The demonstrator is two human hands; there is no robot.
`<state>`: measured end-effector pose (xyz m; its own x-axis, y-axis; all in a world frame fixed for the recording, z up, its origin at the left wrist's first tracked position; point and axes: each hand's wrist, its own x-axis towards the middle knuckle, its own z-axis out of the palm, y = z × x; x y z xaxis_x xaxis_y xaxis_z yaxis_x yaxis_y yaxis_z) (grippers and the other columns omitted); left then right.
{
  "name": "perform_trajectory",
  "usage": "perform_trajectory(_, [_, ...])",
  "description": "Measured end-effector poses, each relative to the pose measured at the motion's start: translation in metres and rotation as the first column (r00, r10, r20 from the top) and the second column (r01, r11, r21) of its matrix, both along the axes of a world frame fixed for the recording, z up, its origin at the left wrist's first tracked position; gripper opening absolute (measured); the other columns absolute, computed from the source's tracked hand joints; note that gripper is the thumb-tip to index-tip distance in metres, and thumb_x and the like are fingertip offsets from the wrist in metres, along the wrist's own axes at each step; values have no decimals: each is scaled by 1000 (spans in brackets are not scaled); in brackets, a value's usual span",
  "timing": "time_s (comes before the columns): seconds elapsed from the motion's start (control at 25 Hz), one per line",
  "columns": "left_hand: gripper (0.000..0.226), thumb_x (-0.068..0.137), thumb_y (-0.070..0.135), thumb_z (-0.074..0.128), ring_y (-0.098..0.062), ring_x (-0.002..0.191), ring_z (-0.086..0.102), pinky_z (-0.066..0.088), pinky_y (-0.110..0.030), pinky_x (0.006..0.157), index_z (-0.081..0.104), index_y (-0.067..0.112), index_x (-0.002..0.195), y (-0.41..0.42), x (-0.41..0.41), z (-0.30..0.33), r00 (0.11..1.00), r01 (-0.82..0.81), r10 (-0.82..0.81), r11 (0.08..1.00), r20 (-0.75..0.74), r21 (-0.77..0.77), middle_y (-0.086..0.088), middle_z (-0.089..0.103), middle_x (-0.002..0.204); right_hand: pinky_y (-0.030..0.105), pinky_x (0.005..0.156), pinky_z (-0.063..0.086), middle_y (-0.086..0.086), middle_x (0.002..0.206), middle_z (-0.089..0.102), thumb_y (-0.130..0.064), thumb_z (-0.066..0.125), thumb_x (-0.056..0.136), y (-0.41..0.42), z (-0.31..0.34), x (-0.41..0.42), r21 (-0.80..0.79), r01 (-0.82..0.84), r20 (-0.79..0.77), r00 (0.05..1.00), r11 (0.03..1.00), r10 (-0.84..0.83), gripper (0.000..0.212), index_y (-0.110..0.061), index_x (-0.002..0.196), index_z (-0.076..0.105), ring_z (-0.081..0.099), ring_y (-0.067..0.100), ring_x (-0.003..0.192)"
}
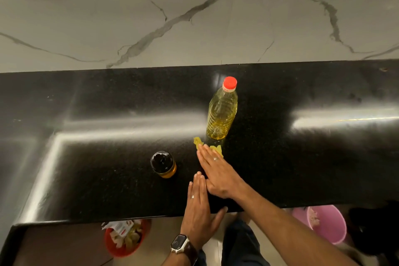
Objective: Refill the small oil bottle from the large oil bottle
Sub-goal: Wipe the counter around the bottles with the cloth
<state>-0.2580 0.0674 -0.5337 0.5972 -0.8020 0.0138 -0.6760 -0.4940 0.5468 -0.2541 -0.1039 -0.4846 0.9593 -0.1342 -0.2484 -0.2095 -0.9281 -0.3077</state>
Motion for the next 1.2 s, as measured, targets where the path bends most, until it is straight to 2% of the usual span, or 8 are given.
perform_trajectory(0.16, [109, 89, 50, 64, -30, 161, 2, 8, -46, 127, 1, 2, 164, 3, 1, -5, 999, 34, -33, 998, 10, -45, -14, -1, 174, 29, 128, -10, -7, 170, -20, -25, 45, 93, 25, 17, -63, 177, -21, -12, 1000, 984, 24, 87, -20, 165, -3, -23, 2, 155])
perform_trajectory(0.28, [103, 95, 61, 52, -28, 161, 3, 7, -43, 127, 5, 2, 164, 0, 1, -4, 999, 11, -10, 999, 31, -41, -17, 6, 173, 19, 122, -18, -17, 166, -25, -23, 48, 92, 32, 29, -116, 265, -39, -99, 993, 963, 67, 90, -27, 163, -8, -26, -6, 151])
perform_trajectory(0.56, [114, 90, 61, 61, -26, 161, 2, 10, -41, 127, -3, 4, 164, 0, -1, -3, 999, -31, 32, 998, 17, -51, -18, 7, 172, 44, 131, -2, 7, 171, -20, -35, 39, 93, -6, -4, 16, 74, 28, -76, 997, 997, -23, 88, -11, 164, -7, -24, 17, 157])
perform_trajectory(0.72, [112, 90, 65, 59, -27, 160, 3, 8, -40, 127, 3, 1, 163, -3, -1, -5, 999, -43, 43, 999, 11, -2, -22, 14, 170, 46, 130, -2, 13, 171, -18, -35, 38, 94, -12, -9, 63, 20, -11, -81, 997, 1000, 12, 87, -7, 164, -5, -21, 23, 158])
perform_trajectory(0.84, [112, 89, 62, 63, -29, 160, 8, 6, -39, 128, 3, 4, 164, 0, -3, -6, 999, -36, 36, 999, -10, -25, -19, 12, 171, 43, 131, -3, 6, 172, -17, -33, 34, 101, -2, -5, 35, 89, -59, -51, 997, 994, 63, 77, -12, 165, -4, -22, 17, 157])
perform_trajectory(0.96, [105, 90, 56, 64, -31, 160, 9, 11, -43, 127, 12, 1, 163, 5, -4, -8, 997, 49, -45, 997, 63, -57, -20, 12, 172, 37, 131, -3, -8, 171, -19, -49, 19, 110, 13, 11, -40, 190, -29, -39, 999, 981, 37, 66, -21, 165, -5, -24, 3, 154])
perform_trajectory(1.04, [96, 94, 56, 62, -32, 160, 12, 15, -46, 126, 21, -2, 159, 6, -3, -11, 993, 65, -57, 995, 101, -82, -19, 14, 171, 35, 131, -5, -13, 169, -25, -68, 9, 104, 20, 21, -88, 200, 17, -89, 996, 980, 1, 75, -26, 163, -11, -27, -1, 152])
perform_trajectory(1.2, [98, 94, 69, 54, -32, 159, 14, 17, -46, 124, 26, -1, 157, 4, 1, -9, 982, 65, -65, 998, 175, 3, -20, 20, 169, 34, 130, -8, -10, 166, -31, -80, 0, 94, -24, 9, -111, -15, 206, -123, 971, 978, -206, 89, -24, 162, -15, -29, 7, 154])
